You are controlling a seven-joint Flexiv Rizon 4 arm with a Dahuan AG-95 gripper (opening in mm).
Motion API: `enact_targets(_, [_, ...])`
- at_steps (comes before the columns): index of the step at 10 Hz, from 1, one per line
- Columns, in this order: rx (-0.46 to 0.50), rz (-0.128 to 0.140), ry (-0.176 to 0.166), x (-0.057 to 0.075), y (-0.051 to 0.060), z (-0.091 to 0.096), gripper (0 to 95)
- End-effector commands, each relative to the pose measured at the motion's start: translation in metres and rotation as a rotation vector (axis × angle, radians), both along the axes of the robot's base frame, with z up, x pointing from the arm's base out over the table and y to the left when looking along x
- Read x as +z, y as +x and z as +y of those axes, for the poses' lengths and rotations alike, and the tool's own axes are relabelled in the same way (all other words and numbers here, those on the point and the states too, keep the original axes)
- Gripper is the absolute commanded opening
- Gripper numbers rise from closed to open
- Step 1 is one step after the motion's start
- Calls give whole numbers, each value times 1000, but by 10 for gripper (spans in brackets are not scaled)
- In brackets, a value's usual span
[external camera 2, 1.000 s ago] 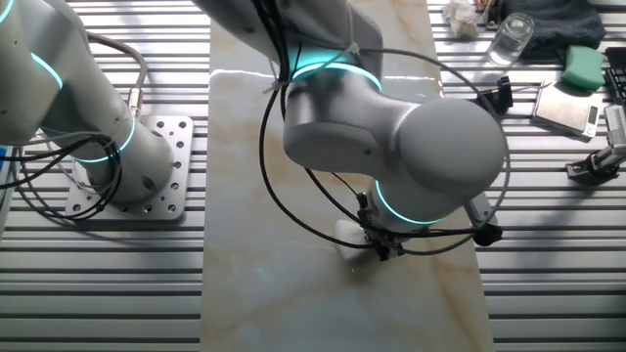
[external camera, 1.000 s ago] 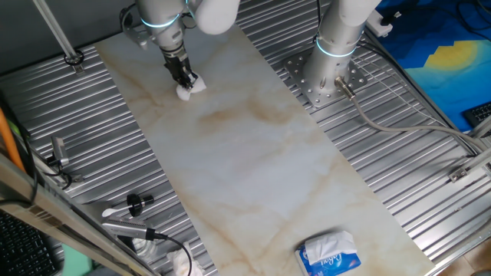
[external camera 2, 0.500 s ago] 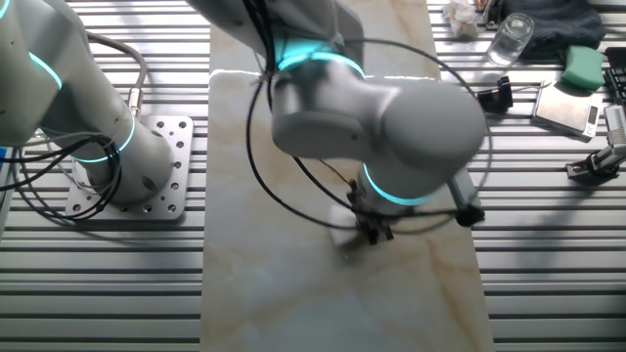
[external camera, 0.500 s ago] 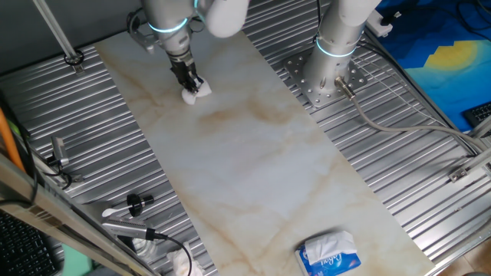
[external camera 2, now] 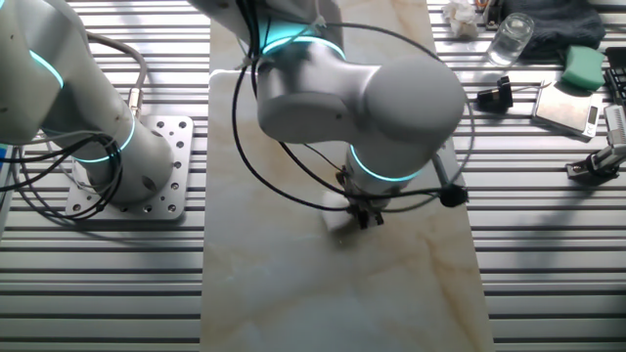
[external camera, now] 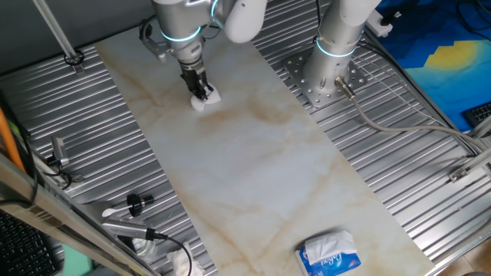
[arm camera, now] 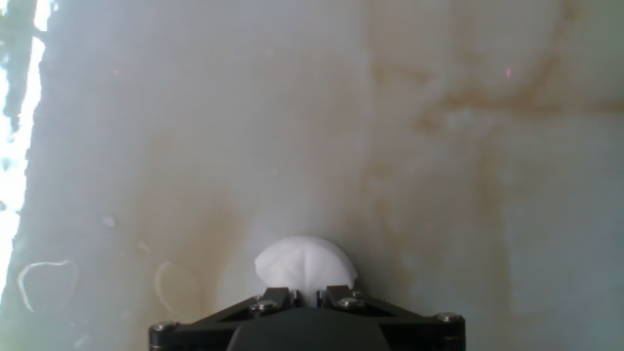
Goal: Clean the tabletop with a sponge
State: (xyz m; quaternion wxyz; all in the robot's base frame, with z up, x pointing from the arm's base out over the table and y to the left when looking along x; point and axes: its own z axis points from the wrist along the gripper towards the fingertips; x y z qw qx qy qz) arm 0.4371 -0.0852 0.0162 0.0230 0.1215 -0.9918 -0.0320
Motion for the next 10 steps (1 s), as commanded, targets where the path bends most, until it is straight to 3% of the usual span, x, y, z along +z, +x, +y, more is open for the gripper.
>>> enact_targets(1, [-22,-3,-1,-3,-2,11,0])
enact_targets(7, [-78,4,-1,2,-7,38,0])
enact_targets(10, [-76,-5,0,1,-9,40,0])
